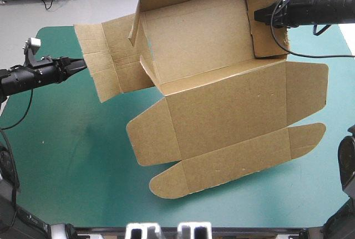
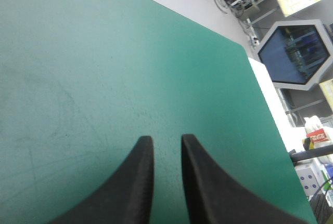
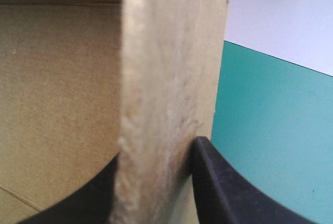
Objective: Fold the box
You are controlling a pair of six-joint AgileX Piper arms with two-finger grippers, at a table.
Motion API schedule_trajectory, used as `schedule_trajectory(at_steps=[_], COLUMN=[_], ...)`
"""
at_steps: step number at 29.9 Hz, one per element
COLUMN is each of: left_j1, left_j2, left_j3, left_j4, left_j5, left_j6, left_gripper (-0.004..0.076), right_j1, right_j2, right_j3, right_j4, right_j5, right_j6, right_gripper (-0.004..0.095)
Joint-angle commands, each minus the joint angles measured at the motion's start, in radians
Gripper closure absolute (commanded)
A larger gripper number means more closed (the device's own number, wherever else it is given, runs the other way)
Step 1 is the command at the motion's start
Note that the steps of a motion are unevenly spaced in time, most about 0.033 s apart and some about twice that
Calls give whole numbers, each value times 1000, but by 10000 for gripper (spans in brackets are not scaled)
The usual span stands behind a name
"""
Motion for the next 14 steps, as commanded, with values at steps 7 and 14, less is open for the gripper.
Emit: schedule_trajectory(at_steps=[7,14], left_j1=[-216,-370], left_j2=[-1,-16], left_j3=[-24,-45], left_j4=[-103,-211], left_j5=[125,125], left_j6=[41,83], left_gripper=[240,241], right_j1=[-2,-2], right_j2=[-54,-46], right_j3=[-33,-33], right_j4=[86,-25], right_j5=[12,11], right_j6=[-1,25], right_gripper=[932,932])
